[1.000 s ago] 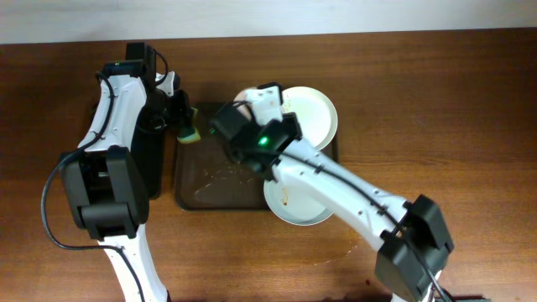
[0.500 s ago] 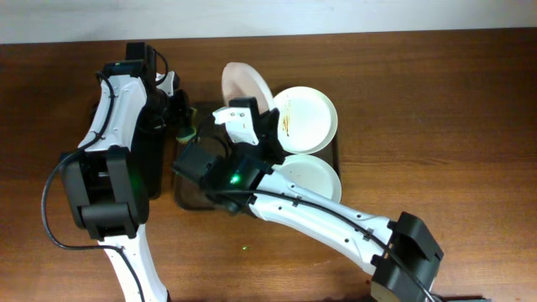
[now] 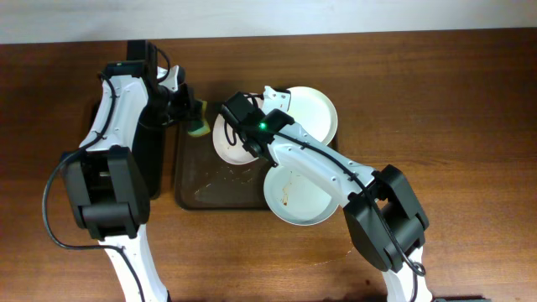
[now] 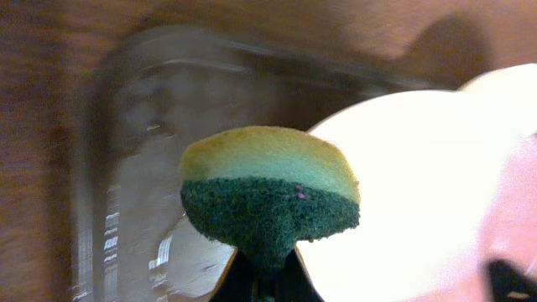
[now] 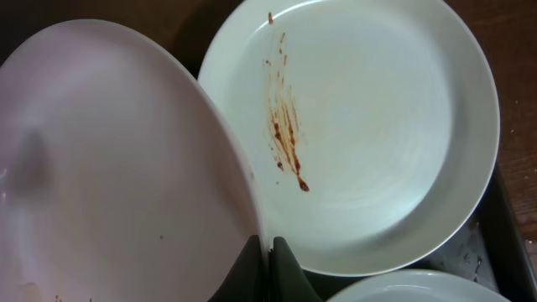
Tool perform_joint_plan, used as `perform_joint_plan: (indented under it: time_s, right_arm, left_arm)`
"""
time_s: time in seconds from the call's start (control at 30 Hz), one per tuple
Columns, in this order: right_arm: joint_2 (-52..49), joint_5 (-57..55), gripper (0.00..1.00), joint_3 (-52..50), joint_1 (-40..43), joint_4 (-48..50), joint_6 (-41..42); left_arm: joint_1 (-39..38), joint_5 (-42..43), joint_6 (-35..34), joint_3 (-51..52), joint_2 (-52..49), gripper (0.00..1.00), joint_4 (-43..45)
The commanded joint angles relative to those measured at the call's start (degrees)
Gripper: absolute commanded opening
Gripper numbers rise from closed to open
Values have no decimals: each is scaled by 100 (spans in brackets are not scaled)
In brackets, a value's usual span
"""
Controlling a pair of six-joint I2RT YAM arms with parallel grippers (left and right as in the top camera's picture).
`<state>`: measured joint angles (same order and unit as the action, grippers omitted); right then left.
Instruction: Clean dirty plates on tray and stack at the side
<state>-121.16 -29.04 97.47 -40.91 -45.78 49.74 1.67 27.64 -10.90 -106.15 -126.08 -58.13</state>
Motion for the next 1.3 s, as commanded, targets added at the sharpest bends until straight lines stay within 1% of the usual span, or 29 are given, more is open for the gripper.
perform_joint_plan:
  time_s: [0.0, 0.03, 0.1, 0.17, 0.2, 0.33, 0.37, 0.5, 0.53, 0.63, 0.7, 0.73, 0.87, 0.9, 0.93, 1.0, 1.07, 1.1, 1.2, 1.23, 1.27]
  right_arm:
    - [-13, 149, 4, -17, 107, 42, 179]
    - [-13, 299, 4, -20, 173, 42, 179]
    - [-13, 603, 4, -17, 332, 28, 175]
    - [-13, 688, 4, -20, 385, 24, 157]
    - [-13, 688, 4, -20, 385, 26, 157]
    - [-13, 702, 4, -17, 380, 28, 157]
    - [-13, 704, 4, -17, 380, 28, 157]
    - [-13, 704, 4, -17, 380, 26, 155]
    - [-13, 721, 4, -17, 380, 26, 153]
    - [-46, 789, 4, -17, 380, 24, 151]
    - [-85, 811, 4, -20, 380, 22, 133]
    - [-103, 876, 4, -20, 380, 22, 120]
    - [-103, 916, 4, -20, 380, 7, 22]
    - [-103, 916, 4, -20, 380, -17, 22]
    - [-103, 914, 4, -17, 380, -33, 20]
    - [-103, 885, 4, -17, 380, -46, -26]
    - [-9, 820, 4, -2, 380, -42, -621]
    - [129, 678, 4, -2, 378, -83, -870]
    - [636, -109, 4, -2, 299, -291, -1012]
    - [863, -584, 4, -2, 168, -321, -1405]
    - [1012, -1228, 4, -2, -17, -415, -1530]
  left_arm:
    - [-310, 1073, -323, 42, 9, 1, 33]
    - [-448, 1165, -339, 129, 9, 1, 79]
    - [-673, 1172, -520, 570, 9, 1, 507]
    - [-872, 1676, -654, 1200, 9, 1, 1261]
    - [-927, 1759, -754, 1362, 9, 1, 1475]
    - [-1040, 1742, -769, 1635, 9, 1, 1569]
    - [-1040, 1554, -748, 1644, 9, 1, 1558]
    - [-1040, -378, -726, 1644, 9, 1, 1182]
    - [-1040, -787, -627, 1644, 9, 1, 1132]
    - [-1040, -1869, -616, 1635, 9, 1, 1115]
    - [-1040, -2334, -614, 1484, 11, 1, 1095]
    - [-1040, -2494, -481, 1244, 11, 1, 1058]
    - [-1029, -2664, -468, 205, 11, 1, 651]
    - [-1003, -2800, -468, -319, 11, 1, 387]
    - [-975, -2811, -468, -636, 11, 1, 184]
    - [-920, -2802, -479, -1012, 11, 1, -140]
    - [-911, -2745, -492, -1051, 9, 1, -507]
    - [-911, -2745, -492, -1019, 9, 1, -625]
    - [-911, -2745, -492, -1005, 2, 1, -863]
    - [-911, -2747, -492, -973, 2, 1, -852]
    - [-901, -2747, -492, -905, 2, 1, -813]
